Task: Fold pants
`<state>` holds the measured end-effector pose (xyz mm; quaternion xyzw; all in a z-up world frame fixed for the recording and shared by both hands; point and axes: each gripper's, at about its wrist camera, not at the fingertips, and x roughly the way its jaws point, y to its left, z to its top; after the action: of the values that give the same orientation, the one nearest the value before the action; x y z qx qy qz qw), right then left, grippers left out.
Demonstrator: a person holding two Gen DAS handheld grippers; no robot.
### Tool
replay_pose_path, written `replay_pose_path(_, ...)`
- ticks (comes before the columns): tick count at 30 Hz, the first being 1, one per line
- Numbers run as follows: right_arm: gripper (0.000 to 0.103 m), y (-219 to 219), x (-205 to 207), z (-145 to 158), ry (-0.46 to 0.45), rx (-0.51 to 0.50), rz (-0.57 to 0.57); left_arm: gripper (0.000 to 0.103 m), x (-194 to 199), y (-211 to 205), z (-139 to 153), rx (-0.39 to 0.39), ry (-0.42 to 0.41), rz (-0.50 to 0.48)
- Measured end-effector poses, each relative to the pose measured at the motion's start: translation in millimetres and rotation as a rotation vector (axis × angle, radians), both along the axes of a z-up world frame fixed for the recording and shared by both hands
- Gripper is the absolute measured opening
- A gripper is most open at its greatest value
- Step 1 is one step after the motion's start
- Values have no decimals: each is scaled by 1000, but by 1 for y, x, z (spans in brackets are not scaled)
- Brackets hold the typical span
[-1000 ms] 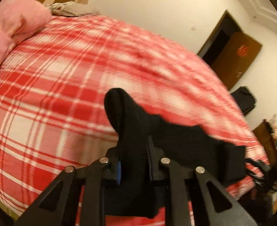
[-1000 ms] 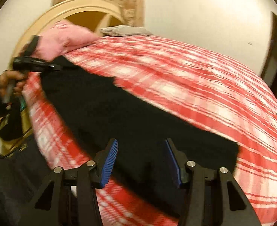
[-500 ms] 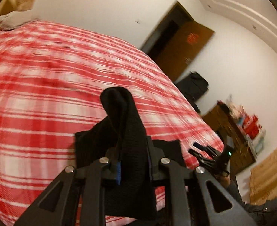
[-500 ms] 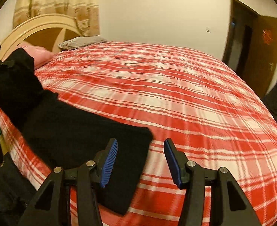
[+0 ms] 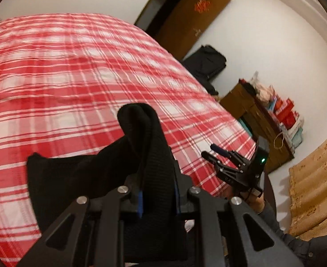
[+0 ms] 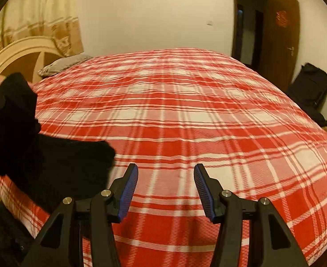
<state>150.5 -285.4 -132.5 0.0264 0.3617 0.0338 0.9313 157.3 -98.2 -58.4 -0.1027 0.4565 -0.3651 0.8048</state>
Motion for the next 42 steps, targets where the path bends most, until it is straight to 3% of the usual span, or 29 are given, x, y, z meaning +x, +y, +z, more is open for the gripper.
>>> replay_pose_path(6,55,1,5,-10,33,28,-5,20,12,-41,-25,51,49,-30)
replay_pose_path(15,55,13,6,-20,52,58,45,22,13,-80,-52,162,5,-25)
replay_pose_path(18,55,9,7,-21,55,95,44,26,6,-91,-54,157,9,-57)
replay_pose_path(22,61,3,6,-20,45,178,57,42,-13,-96,-39,136,-48,-111)
replay_pose_path(25,61,2,6,-17,54,248,74,45,-26,-87,-23,140,-134,-121)
replay_pose_path(27,61,5,4,-13,63,327,115,54,-29,-76,-19,166,-178,-90)
replay_pose_path(29,61,11,2,-10,70,384,153,70,-29,-60,-18,195,-212,-42)
replay_pose_path(32,61,28,1,-8,104,412,210,72,-23,-26,-25,225,-213,45)
replay_pose_path(36,61,52,2,-15,175,343,218,72,-16,11,-37,242,-181,137)
replay_pose_path(39,61,59,3,-22,210,357,239,72,-15,33,-44,240,-159,183)
replay_pose_path(42,34,59,3,-23,213,365,238,72,-17,44,-49,228,-140,205)
